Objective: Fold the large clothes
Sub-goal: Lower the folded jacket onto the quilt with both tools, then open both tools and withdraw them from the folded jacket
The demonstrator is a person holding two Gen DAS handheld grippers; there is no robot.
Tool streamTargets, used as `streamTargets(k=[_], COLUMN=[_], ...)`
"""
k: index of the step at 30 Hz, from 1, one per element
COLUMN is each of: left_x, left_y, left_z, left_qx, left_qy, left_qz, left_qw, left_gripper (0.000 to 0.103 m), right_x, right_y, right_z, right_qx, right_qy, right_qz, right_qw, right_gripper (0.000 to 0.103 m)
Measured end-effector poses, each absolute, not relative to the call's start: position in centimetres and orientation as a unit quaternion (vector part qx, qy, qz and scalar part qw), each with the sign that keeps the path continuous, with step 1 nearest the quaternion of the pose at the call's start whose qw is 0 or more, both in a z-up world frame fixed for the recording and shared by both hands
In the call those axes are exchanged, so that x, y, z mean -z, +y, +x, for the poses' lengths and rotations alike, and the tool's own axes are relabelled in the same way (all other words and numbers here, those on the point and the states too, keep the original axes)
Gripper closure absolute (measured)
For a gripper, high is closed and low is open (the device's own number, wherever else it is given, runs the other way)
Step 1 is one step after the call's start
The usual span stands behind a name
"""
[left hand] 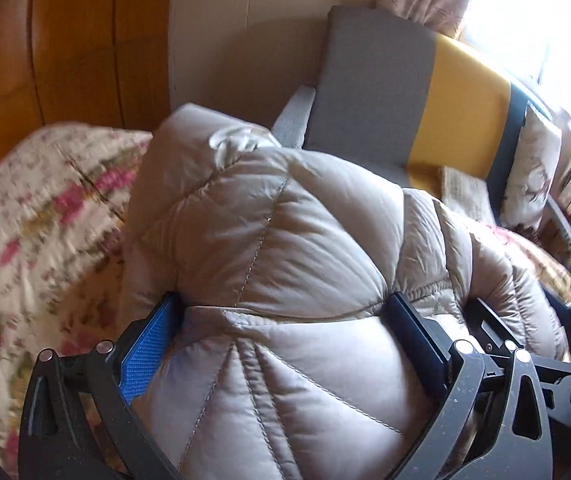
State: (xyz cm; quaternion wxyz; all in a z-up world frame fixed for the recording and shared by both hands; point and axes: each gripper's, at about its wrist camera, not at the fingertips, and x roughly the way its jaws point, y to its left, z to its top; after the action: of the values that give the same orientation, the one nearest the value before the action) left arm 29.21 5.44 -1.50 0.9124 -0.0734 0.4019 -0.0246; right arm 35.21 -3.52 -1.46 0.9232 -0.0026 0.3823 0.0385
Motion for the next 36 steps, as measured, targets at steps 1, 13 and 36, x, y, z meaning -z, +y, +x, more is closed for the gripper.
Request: streamTargets(k=[1,13,36], left_x=[1.6,0.0,0.2], left_y=[5.5,7.3,4.5], left_z=[29.1,19.9,2.5], left_qx=[0.025,0.030,-0.044], left_qy=[0.399,0.369,0.301], left_qz=[-0.077,-0.121,0.016], left_qw=[0.913,0.921,0.952], left_gripper=[0.003,0.003,0.003], right_x=[1.6,-0.3,-2.3], right_y=[-3.6,-3.7,-5.4], right_z=[35.3,32.0,11.6], right_qx=[-0.042,-0.054,-0.043], right_qy=[0.385,0.348,0.318], right_qz=[0.002,-0.022,0.012], right_qw=[0.922,0.936,0.947], right_gripper=[0.002,0.002,0.002])
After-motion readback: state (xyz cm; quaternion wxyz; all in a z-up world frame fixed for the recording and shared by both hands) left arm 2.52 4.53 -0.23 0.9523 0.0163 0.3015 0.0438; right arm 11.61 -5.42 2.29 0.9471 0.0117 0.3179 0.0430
